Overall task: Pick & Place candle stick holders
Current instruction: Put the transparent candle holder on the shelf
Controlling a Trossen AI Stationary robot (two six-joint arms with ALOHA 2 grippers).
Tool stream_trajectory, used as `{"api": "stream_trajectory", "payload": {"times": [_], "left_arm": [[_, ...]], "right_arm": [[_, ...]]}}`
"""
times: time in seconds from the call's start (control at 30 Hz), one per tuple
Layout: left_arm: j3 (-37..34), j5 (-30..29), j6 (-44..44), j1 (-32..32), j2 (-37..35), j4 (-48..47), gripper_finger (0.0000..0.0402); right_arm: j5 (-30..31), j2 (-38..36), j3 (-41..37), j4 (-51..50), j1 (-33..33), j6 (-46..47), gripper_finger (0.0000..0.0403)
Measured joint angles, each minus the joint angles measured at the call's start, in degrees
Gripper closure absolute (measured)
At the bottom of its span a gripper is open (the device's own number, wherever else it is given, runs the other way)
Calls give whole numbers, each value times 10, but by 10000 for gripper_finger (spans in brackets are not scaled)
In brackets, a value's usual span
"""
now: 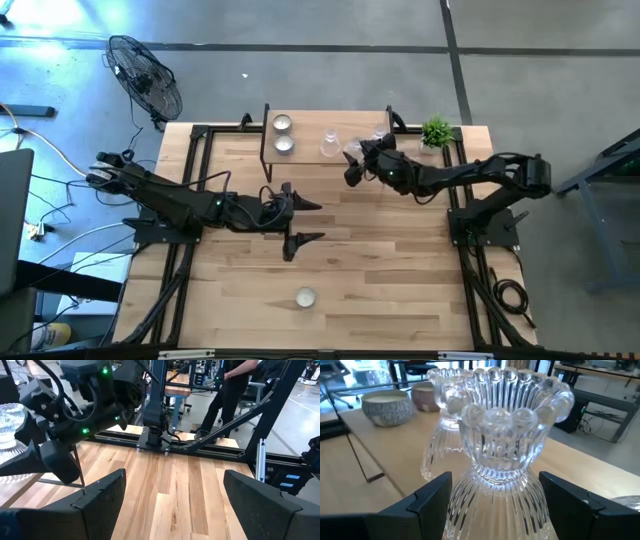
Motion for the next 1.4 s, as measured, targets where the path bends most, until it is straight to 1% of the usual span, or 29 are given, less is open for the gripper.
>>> {"api": "stream_trajectory", "payload": {"times": [0.23,0.37,0.6,0.97,1.4], "left_arm": [[0,0,-2,0,0,0,71],[0,0,-2,0,0,0,71],[0,0,-2,0,0,0,71],[0,-3,-2,0,0,0,71],[0,-3,-2,0,0,0,71]], "right_arm": [[14,1,1,6,-2,26,135],[-10,1,2,8,-14,45,135],[-31,0,2,9,-22,57,135],[-32,3,2,5,-23,62,135],[-49,3,2,3,-20,76,135]]}}
